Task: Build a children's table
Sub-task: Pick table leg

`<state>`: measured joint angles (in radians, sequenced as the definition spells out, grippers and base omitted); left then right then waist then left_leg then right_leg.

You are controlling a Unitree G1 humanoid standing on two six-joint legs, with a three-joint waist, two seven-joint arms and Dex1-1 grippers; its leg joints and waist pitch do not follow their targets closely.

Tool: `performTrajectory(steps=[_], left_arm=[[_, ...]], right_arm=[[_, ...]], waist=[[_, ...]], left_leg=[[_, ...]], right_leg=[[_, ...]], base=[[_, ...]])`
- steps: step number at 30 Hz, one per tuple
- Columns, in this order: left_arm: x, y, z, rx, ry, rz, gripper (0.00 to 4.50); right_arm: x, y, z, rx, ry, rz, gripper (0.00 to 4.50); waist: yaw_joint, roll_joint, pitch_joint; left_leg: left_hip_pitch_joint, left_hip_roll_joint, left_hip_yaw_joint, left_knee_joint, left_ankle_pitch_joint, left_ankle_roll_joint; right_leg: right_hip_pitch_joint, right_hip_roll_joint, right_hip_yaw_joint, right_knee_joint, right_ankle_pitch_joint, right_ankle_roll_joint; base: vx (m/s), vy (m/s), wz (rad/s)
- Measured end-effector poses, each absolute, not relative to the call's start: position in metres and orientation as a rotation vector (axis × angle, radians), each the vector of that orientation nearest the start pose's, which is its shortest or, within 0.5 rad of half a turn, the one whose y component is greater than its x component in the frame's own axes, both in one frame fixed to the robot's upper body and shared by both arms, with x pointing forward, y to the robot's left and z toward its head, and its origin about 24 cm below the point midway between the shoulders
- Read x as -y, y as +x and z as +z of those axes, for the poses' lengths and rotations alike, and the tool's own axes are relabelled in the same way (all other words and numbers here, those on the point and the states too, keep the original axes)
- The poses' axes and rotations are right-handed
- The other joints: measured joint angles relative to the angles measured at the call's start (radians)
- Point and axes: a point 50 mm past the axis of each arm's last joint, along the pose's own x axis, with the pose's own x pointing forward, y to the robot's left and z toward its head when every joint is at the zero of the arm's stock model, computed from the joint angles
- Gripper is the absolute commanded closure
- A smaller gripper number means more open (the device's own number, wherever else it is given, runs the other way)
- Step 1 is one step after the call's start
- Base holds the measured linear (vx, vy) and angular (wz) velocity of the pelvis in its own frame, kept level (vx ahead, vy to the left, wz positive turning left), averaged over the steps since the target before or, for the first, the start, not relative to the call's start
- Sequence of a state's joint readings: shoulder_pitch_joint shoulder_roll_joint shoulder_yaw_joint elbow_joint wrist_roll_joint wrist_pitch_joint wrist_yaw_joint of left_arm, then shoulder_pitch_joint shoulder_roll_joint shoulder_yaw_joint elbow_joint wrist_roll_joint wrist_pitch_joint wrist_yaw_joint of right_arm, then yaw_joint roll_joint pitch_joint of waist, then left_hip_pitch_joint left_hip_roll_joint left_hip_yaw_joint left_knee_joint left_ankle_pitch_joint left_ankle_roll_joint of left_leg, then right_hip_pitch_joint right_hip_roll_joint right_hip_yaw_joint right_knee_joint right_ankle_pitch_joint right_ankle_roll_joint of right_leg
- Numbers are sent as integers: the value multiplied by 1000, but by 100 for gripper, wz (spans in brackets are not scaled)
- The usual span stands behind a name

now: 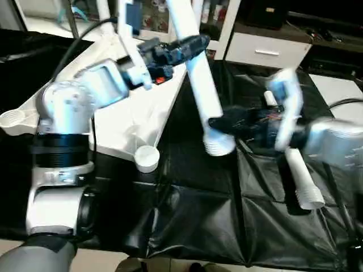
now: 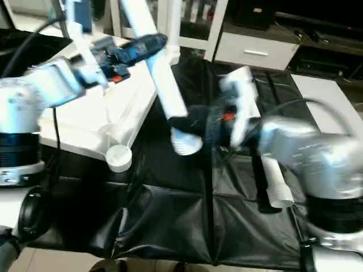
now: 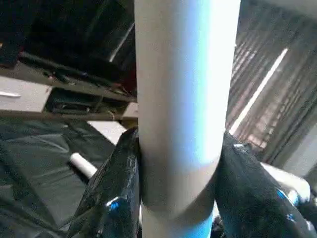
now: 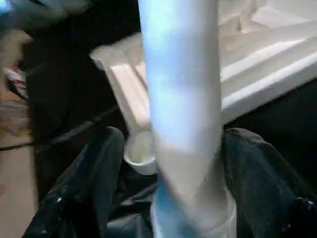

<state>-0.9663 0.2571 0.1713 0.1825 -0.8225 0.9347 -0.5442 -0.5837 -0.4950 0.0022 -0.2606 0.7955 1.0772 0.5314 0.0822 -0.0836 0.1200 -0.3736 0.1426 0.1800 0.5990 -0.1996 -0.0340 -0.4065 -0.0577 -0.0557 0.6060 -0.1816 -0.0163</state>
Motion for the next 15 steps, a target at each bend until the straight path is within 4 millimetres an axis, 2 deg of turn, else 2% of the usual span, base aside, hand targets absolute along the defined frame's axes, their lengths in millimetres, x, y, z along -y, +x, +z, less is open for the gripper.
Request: performTrajectory(steps=[2, 5, 6, 10, 15], left_arm=[[-94, 343, 251, -50, -443, -1077, 275], [-89, 342, 249, -57, -442, -1089, 275], [-89, 342, 249, -55, -440, -1086, 275], [-89, 343, 248, -58, -431, -1078, 275], [-89, 342, 250, -51, -425, -1080, 275]], right_arm=[[115, 287, 171, -345, 51, 992, 118], [107, 288, 161, -368, -2, 976, 118], [105, 290, 159, -370, -10, 964, 146], [104, 293, 153, -380, -22, 931, 158], [104, 295, 154, -366, -27, 922, 216]], waist=[[2, 0, 0], [4, -1, 1], [4, -2, 1], [4, -2, 1], [4, -2, 1]], left_leg=[[-2, 0, 0, -1, 2, 3], [-9, 0, 0, 0, 3, 5], [-10, 0, 0, 1, 3, 5], [-11, 0, 0, 2, 4, 5], [-11, 0, 0, 3, 4, 5]], right_leg=[[-2, 0, 0, 1, -1, -1], [-8, 0, -1, 2, -1, -2], [-10, 0, -1, 3, -1, -2], [-11, 0, -1, 5, -1, -2], [-11, 0, -1, 5, -1, -3]], base=[[0, 0, 0], [0, 0, 0], [0, 0, 0], [0, 0, 0], [0, 0, 0]])
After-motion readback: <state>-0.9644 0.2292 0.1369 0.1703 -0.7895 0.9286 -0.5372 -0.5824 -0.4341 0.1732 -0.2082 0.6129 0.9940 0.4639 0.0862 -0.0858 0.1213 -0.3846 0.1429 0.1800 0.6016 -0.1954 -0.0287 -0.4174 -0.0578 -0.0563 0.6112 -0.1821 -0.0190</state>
